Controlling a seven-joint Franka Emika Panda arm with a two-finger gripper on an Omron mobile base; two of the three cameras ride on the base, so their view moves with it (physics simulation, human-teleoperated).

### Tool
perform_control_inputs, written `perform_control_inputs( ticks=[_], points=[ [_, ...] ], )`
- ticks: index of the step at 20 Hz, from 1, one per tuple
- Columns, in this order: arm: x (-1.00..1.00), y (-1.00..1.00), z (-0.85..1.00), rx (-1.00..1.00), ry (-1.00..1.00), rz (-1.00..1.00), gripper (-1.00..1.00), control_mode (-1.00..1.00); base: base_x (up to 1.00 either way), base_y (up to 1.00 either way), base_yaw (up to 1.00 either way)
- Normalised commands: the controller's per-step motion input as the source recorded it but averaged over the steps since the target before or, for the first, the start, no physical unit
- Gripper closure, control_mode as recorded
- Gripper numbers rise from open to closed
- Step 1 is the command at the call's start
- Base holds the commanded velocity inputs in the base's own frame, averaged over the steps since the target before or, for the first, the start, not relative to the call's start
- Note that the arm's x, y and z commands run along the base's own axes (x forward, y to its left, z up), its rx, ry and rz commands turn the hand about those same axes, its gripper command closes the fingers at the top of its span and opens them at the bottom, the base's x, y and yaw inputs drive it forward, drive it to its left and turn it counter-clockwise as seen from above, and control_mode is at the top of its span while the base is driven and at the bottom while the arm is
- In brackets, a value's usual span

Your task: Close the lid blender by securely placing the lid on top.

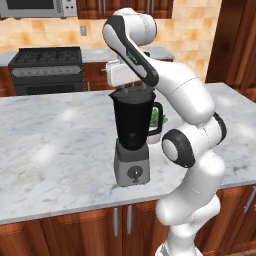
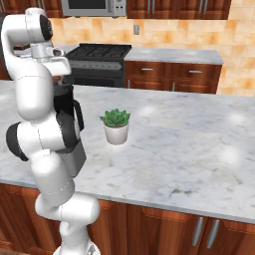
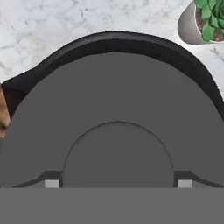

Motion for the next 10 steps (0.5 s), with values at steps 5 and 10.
perform_control_inputs(
  ticks=[5,10],
  points=[
    [0.01,0.0,-0.19,-0.01,-0.15,0.0,1.0,-1.0,0.0,0.0,0.0],
    [0.0,0.0,-0.03,0.0,-0.29,0.0,1.0,-1.0,0.0,0.0,0.0]
  ],
)
